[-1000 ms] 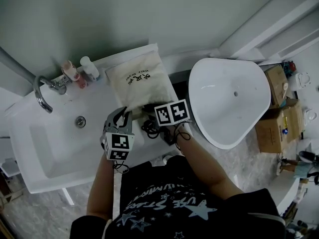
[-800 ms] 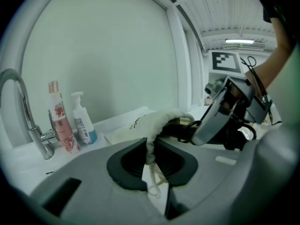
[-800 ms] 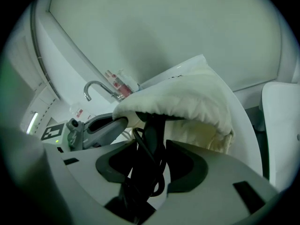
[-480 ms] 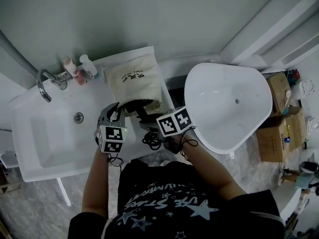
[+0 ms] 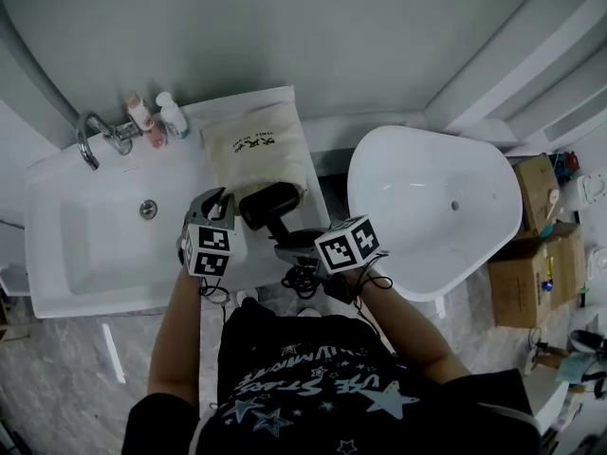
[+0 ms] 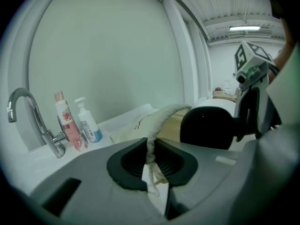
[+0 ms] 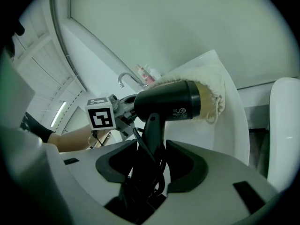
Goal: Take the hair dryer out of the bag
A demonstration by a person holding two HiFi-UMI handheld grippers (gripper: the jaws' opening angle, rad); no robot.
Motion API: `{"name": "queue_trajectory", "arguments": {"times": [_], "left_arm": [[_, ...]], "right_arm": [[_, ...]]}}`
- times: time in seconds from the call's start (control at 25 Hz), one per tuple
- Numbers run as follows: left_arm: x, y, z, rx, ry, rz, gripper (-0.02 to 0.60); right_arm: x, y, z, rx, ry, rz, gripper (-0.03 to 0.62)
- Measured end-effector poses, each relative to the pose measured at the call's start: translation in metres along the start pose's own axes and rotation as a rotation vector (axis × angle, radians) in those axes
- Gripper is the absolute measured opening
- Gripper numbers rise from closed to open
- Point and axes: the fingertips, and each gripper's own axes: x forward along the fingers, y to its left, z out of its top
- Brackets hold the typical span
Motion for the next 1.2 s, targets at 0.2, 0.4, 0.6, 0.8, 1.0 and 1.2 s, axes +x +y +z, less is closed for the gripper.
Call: {"name": "queue_trajectory", "arguments": {"times": [0.2,0.4,0.6,0.8,1.0,1.2], "left_arm": [[0.002,-0.004,-0.011,-0.008,0.047,0.048,0.054],[-0.003,-0.013,-0.018,-0.032,0.069,0.099,0.101],[-0.019,-0.034,-0.015,-0.053,0.085,0.153,0.219],[-0.050,-0.060,-0.002,-0.093,0.041,0.247,0.235],[-0.095,-0.087,0.008,-0.143,-0.020,0.339,0.235],[-0.136,-0.124,0.007,-0.210,-0.062,0.392,0.235]], "right_arm": [[-0.020,0.006,-0.015,-0.004,-0.018,0.053,0.198],[-0.047,0.007,-0.028,-0.043,-0.048,0.086,0.198],[-0.076,0.002,-0.038,-0.072,-0.071,0.109,0.198],[-0.101,0.001,-0.041,-0.131,-0.093,0.140,0.198],[-0.110,0.005,-0.037,-0.163,-0.139,0.177,0.198],[-0.121,0.004,-0.036,-0.158,-0.176,0.196,0.198]]}}
